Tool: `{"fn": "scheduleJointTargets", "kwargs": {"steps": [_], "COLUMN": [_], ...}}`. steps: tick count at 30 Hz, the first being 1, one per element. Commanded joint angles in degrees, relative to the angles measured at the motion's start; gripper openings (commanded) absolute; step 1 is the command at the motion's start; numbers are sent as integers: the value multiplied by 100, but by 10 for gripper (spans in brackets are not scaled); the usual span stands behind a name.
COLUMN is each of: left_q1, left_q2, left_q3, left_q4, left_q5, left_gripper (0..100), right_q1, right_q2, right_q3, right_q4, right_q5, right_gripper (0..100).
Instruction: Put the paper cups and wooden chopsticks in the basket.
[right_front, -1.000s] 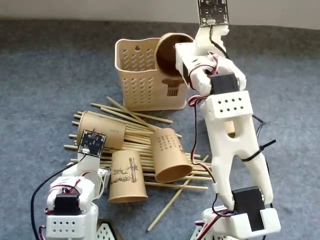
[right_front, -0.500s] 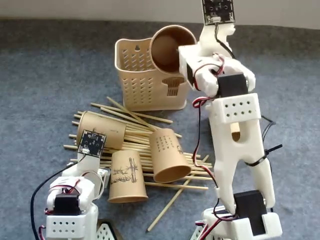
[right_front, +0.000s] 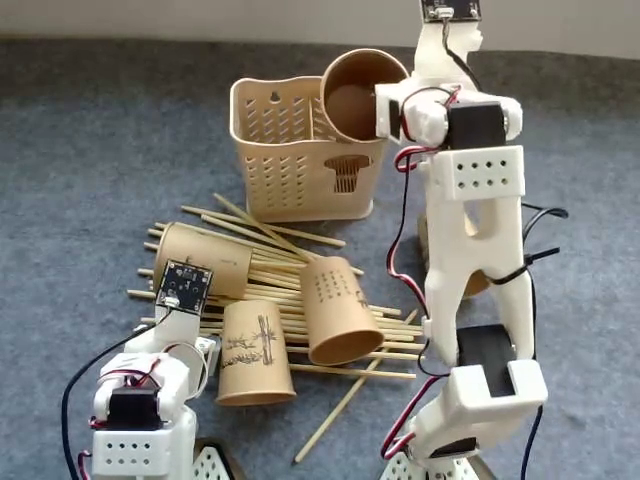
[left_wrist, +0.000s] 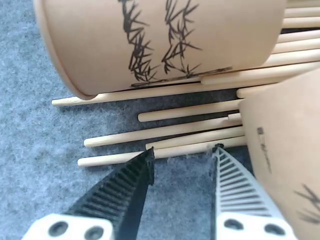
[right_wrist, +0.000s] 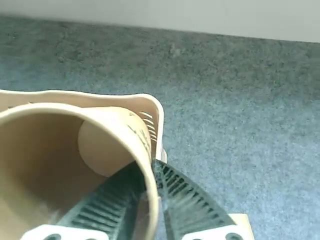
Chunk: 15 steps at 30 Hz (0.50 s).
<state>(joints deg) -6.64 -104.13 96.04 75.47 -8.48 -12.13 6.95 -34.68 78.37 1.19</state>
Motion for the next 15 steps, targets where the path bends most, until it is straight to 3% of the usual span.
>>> {"fn": "scheduleJointTargets", "kwargs": {"steps": [1, 8, 15], "left_q1": [75, 75, 75], "left_q2": [-31, -31, -31], "left_q3": [110, 110, 110], "left_q4": [18, 18, 18], "left_q5": [-18, -18, -18], "left_gripper": [189, 189, 189], "right_q1": [48, 40, -224], "right_q2": [-75, -84, -92], "right_q3": [-426, -453, -453], "right_q4": [215, 303, 189], "right_q5": [0, -26, 0], "right_gripper": [16, 222, 225]}}
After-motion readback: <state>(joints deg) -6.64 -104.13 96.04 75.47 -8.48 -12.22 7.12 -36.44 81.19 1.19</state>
